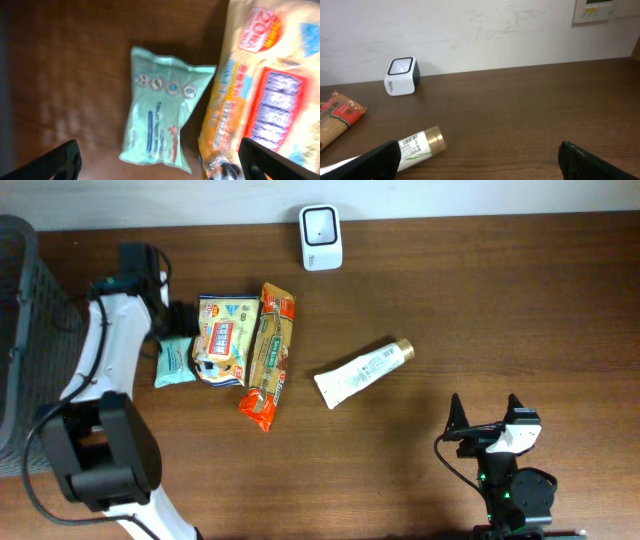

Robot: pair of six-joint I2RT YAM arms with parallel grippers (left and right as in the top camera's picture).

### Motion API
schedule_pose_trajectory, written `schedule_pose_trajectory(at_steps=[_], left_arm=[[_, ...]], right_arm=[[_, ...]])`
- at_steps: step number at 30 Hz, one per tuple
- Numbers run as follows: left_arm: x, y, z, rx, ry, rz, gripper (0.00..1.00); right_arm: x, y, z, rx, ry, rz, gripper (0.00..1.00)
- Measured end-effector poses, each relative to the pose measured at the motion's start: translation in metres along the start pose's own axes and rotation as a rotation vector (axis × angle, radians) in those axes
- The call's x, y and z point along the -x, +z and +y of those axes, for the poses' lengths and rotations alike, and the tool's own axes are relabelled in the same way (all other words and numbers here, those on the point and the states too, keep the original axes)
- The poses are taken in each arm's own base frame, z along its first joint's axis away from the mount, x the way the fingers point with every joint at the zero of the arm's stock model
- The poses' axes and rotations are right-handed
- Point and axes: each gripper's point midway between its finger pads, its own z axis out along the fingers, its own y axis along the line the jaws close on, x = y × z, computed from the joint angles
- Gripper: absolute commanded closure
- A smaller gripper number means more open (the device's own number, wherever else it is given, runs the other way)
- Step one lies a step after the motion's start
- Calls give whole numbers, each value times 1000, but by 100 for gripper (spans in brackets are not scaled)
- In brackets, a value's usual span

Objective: Scan the item barcode
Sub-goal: 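Take the light green wipes pack from the basket and place it on the table, then take the small green box from the basket and place it near the tube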

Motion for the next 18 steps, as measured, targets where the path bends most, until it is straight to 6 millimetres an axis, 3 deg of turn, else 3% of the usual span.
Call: schedule_pose_trajectory(at_steps=[2,3,4,5,6,7,8,13,15,18], left_arm=[[51,-66,7,-8,-27,-182,1],[73,-113,16,1,-50,-308,1],[88,-165,35,40,-88,-442,1],[91,-203,63,113,-143,-532,1],[84,-227,105,225,-223,-573,1],[77,-229,130,286,-267,-560,1],[58,-218,183,399,-356,-489,1],[-10,-193,308,548,-611,-334,0],[-29,-154,339,533,-638,-231,2],[-47,-90,349,440,-562,-70,7]], right_arm=[[0,0,0,0,-1,0,1],[0,0,0,0,-1,0,1],[0,0,0,0,-1,0,1],[0,0,0,0,0,0,1],[0,0,0,0,-1,0,1],[0,0,0,0,0,0,1],[0,0,0,0,0,0,1],[0,0,0,0,-1,0,1],[0,0,0,0,0,0,1],[0,0,0,0,0,0,1]])
